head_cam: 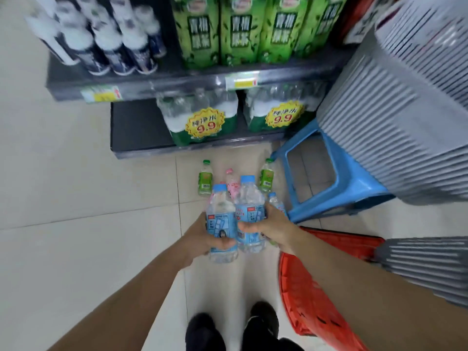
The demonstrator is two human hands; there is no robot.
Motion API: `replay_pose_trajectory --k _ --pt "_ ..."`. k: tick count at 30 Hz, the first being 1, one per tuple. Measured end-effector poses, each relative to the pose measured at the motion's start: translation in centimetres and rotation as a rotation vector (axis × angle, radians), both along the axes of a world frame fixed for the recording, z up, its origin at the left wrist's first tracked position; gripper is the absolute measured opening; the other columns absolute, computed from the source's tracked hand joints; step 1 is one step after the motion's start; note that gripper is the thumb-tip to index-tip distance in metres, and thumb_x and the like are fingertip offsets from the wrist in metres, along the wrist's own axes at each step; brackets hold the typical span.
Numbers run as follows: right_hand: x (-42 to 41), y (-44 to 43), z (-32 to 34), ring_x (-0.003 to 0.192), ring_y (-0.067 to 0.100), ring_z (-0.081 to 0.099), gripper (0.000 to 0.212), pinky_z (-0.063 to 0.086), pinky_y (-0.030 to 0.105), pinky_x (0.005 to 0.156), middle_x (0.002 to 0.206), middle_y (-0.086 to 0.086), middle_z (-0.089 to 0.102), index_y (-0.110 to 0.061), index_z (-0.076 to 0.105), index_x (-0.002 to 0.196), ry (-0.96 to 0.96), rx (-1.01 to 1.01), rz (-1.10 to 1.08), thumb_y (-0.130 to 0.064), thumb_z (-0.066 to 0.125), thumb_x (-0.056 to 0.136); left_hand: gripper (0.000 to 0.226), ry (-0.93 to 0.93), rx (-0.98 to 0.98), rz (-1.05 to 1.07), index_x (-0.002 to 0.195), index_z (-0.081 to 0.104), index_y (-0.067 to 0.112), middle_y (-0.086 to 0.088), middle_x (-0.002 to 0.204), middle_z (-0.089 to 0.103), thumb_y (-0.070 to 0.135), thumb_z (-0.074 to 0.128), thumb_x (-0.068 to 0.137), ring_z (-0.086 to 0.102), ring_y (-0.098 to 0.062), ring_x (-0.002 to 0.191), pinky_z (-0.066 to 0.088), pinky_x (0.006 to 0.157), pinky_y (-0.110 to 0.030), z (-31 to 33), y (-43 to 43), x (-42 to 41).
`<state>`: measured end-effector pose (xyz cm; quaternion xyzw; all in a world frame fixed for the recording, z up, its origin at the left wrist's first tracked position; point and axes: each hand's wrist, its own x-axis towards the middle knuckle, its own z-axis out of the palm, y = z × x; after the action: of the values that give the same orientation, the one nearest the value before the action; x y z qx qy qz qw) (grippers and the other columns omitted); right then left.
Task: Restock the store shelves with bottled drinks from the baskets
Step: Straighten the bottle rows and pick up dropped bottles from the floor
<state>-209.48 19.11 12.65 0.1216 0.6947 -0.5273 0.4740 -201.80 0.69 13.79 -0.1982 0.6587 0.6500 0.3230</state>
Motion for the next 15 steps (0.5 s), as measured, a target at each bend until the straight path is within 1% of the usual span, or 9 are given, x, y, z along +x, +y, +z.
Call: replay_pose_trajectory --k 1,2,4,6,8,9,11,13,15 --pt "-0.3 -0.3 2.7 0.101 0.02 0.07 0.058 0.056 0.04 0.089 0.107 0.002 0.073 -0.018 0.061 0.116 0.029 -0.006 -0.003 -0.019 0.089 0.065 0.043 0.001 -0.007 0.014 0.104 0.058 0.024 0.015 0.077 0.073 -0.01 0.069 0.078 0.068 0.002 0.07 0.049 0.053 -0.013 2.4 -0.3 -0.3" --pt "-0.6 -0.7 5.7 0.098 0.018 0.07 0.047 0.057 0.034 0.083 0.106 0.0 0.073 -0.018 0.063 0.113 0.061 -0.012 -0.011 -0.021 0.085 0.072 0.043 -0.001 -0.017 0.018 0.101 0.056 0.026 0.019 0.074 0.072 -0.008 0.07 0.079 0.067 0.005 0.067 0.048 0.051 -0.012 4.8 -0.7 -0.5" --pt "-1.1 -1.4 11.7 0.092 0.013 0.07 0.029 0.054 0.025 0.07 0.103 -0.005 0.073 -0.025 0.065 0.107 0.114 -0.009 -0.014 -0.029 0.076 0.081 0.045 -0.001 -0.031 0.01 0.103 0.053 0.03 0.021 0.077 0.072 0.002 0.077 0.077 0.066 0.007 0.068 0.05 0.054 -0.015 9.5 -1.5 -1.0" --pt "-1.8 -1.9 17.3 0.09 0.008 0.068 0.021 0.05 0.023 0.065 0.103 -0.007 0.071 -0.03 0.064 0.101 0.174 -0.003 0.006 -0.036 0.073 0.083 0.046 -0.01 -0.041 0.033 0.109 0.05 0.034 0.015 0.091 0.073 0.024 0.081 0.075 0.068 0.0 0.081 0.053 0.07 -0.026 14.1 -2.2 -1.5" --pt "-2.3 -2.4 22.2 0.091 0.009 0.068 0.019 0.053 0.026 0.069 0.103 -0.005 0.072 -0.031 0.064 0.098 0.226 -0.009 0.02 -0.036 0.073 0.082 0.037 -0.023 -0.05 0.077 0.115 0.047 0.038 0.011 0.106 0.069 0.046 0.068 0.085 0.066 -0.009 0.097 0.052 0.086 -0.039 18.9 -2.8 -2.2" --pt "-2.6 -2.7 24.4 0.091 0.01 0.069 0.02 0.054 0.028 0.071 0.103 -0.005 0.072 -0.03 0.064 0.097 0.25 -0.011 0.015 -0.036 0.074 0.081 0.032 -0.026 -0.049 0.099 0.118 0.046 0.039 0.01 0.112 0.067 0.052 0.056 0.09 0.064 -0.012 0.102 0.052 0.088 -0.041 21.1 -3.1 -2.5" --pt "-3.0 -3.2 28.7 0.092 0.009 0.068 0.026 0.055 0.029 0.072 0.103 -0.008 0.071 -0.033 0.063 0.099 0.296 -0.028 -0.016 -0.035 0.078 0.078 0.034 -0.028 -0.03 0.143 0.121 0.048 0.035 0.008 0.114 0.066 0.055 0.041 0.095 0.063 -0.014 0.104 0.052 0.08 -0.036 25.6 -3.6 -3.1" --pt "-3.4 -3.7 32.6 0.093 0.01 0.069 0.039 0.057 0.034 0.074 0.104 -0.01 0.071 -0.036 0.061 0.105 0.336 -0.05 -0.036 -0.036 0.082 0.073 0.033 0.005 -0.037 0.147 0.117 0.052 0.03 0.007 0.105 0.069 0.052 0.038 0.096 0.064 -0.012 0.095 0.051 0.069 -0.031 29.6 -4.2 -3.4" --pt "-3.8 -4.1 36.3 0.087 0.01 0.071 0.045 0.058 0.032 0.067 0.103 -0.008 0.071 -0.032 0.06 0.109 0.36 -0.072 -0.062 -0.031 0.084 0.071 0.03 0.061 -0.062 0.147 0.113 0.054 0.028 0.005 0.1 0.069 0.049 0.04 0.097 0.065 -0.012 0.088 0.051 0.065 -0.03 33.4 -4.7 -3.8"
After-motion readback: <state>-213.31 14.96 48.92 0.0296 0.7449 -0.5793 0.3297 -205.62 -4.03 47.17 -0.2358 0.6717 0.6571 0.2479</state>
